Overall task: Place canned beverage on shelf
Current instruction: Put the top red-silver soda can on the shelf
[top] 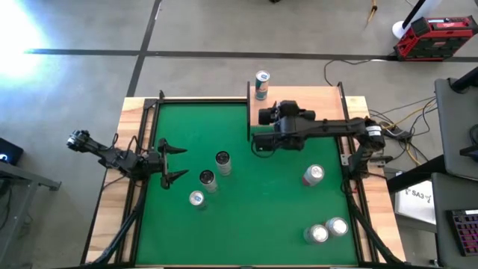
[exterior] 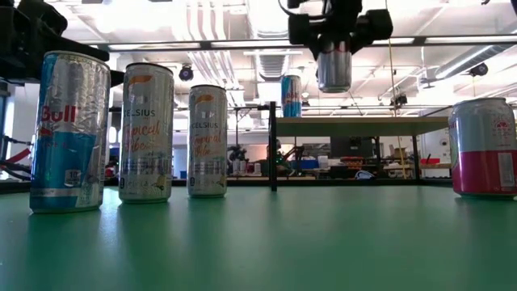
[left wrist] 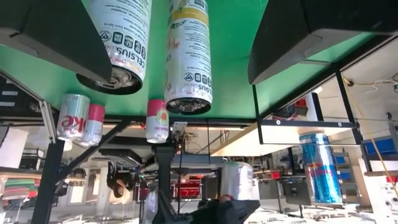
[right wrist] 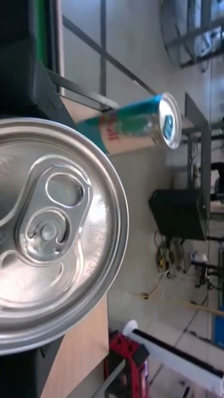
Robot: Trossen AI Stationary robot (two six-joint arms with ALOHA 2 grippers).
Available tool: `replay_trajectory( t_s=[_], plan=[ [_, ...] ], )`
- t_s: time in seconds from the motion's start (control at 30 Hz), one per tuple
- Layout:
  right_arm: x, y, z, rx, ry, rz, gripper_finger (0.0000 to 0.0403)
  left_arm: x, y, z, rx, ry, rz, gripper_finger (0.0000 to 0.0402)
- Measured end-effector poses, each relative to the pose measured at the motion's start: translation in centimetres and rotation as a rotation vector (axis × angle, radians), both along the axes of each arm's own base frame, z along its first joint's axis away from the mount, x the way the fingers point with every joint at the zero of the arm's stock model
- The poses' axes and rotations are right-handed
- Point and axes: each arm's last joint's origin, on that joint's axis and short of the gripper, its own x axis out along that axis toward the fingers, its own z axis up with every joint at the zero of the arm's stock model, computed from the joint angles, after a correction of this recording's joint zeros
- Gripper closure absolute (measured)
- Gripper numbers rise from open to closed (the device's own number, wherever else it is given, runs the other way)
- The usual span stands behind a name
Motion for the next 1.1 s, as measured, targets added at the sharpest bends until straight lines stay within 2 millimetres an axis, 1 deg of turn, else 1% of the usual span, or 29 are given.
replay_trajectory(
  t_s=[0.17,0.3,0.57,0.87,1.0,1.1],
  plan=[
    [0.0,-1.6,-0.2,-0.001,0.009,-0.037,0.0108,0.0,0.0,0.0,0.0,0.0,0.0,0.0041],
    [0.5,-3.1,-0.9,0.004,0.017,-0.05,0.0108,0.0,0.0,0.0,0.0,0.001,0.0,0.0041],
    [1.4,-6.6,-1.6,-0.007,0.019,-0.065,0.0108,0.0,0.0,0.0,0.0,0.0,0.0,0.0041],
    [1.1,-11.0,-2.2,0.067,-0.017,-0.09,0.0108,0.0,0.0,0.0,0.0,0.0,0.0,0.0041],
    [0.8,-12.4,-2.2,0.095,-0.017,-0.092,0.0108,0.0,0.0,0.0,0.0,0.001,0.0,0.0041],
    [0.7,-13.1,-2.1,0.111,-0.023,-0.086,0.0108,0.0,0.0,0.0,0.0,0.001,0.0,0.0041]
  ],
)
